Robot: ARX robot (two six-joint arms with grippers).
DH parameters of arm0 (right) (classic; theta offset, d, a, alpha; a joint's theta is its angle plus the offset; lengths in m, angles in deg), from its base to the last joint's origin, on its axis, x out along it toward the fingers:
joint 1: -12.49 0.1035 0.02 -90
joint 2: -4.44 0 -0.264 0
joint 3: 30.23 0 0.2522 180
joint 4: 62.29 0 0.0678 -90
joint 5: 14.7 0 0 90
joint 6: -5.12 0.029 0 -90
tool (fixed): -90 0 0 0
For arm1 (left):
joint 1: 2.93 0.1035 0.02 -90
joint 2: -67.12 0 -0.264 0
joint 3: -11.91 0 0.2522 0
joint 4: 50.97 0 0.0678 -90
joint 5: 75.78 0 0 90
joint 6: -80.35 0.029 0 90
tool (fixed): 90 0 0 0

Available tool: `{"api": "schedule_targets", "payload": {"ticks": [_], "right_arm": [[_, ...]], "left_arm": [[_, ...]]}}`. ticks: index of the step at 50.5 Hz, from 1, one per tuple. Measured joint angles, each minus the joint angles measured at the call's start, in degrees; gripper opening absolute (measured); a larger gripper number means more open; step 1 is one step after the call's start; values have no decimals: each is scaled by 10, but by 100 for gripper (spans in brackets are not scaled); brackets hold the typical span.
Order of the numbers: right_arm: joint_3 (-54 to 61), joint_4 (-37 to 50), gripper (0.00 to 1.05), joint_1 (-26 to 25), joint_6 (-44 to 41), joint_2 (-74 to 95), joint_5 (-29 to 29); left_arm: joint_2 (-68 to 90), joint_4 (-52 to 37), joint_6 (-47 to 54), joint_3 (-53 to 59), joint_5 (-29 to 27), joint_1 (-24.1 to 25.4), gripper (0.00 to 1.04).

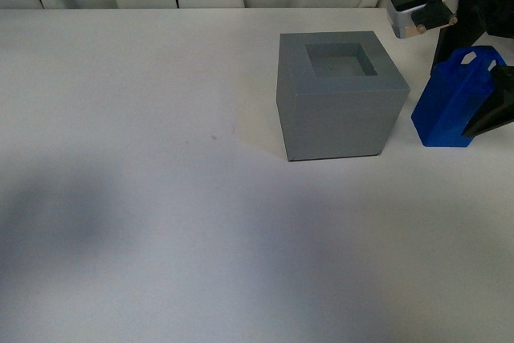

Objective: Insert blue part into gray base

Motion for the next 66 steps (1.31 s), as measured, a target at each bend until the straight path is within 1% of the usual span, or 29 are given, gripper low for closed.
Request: {"api": "schedule_targets", "payload": {"ticks": [4, 5, 7, 12, 15, 24, 30, 32, 38, 42, 55, 66], "right_arm": [[0, 0, 83, 0, 0, 0, 0], [-1, 0, 80, 0, 0, 0, 0], [-4, -1, 69, 0, 0, 0, 1], [-17, -11, 51, -3, 0, 0, 2], [-25, -16, 47, -6, 0, 0, 5], [-70, -63, 46, -13, 1, -17, 42], [-102, -87, 46, -13, 2, -26, 56], [-120, -101, 46, -11, 4, -30, 70], [-172, -139, 46, 9, 14, -38, 109], [-196, -153, 46, 31, 18, -39, 120], [-219, -154, 46, 93, 20, -26, 114], [-222, -155, 46, 108, 1, 5, 94]], "left_arm": [[0, 0, 0, 0, 0, 0, 99], [0, 0, 0, 0, 0, 0, 99], [0, 0, 0, 0, 0, 0, 99], [0, 0, 0, 0, 0, 0, 99], [0, 0, 0, 0, 0, 0, 99], [0, 0, 0, 0, 0, 0, 99], [0, 0, 0, 0, 0, 0, 99], [0, 0, 0, 0, 0, 0, 99], [0, 0, 0, 0, 0, 0, 99], [0, 0, 0, 0, 0, 0, 99], [0, 0, 0, 0, 0, 0, 99], [0, 0, 0, 0, 0, 0, 99]]}}
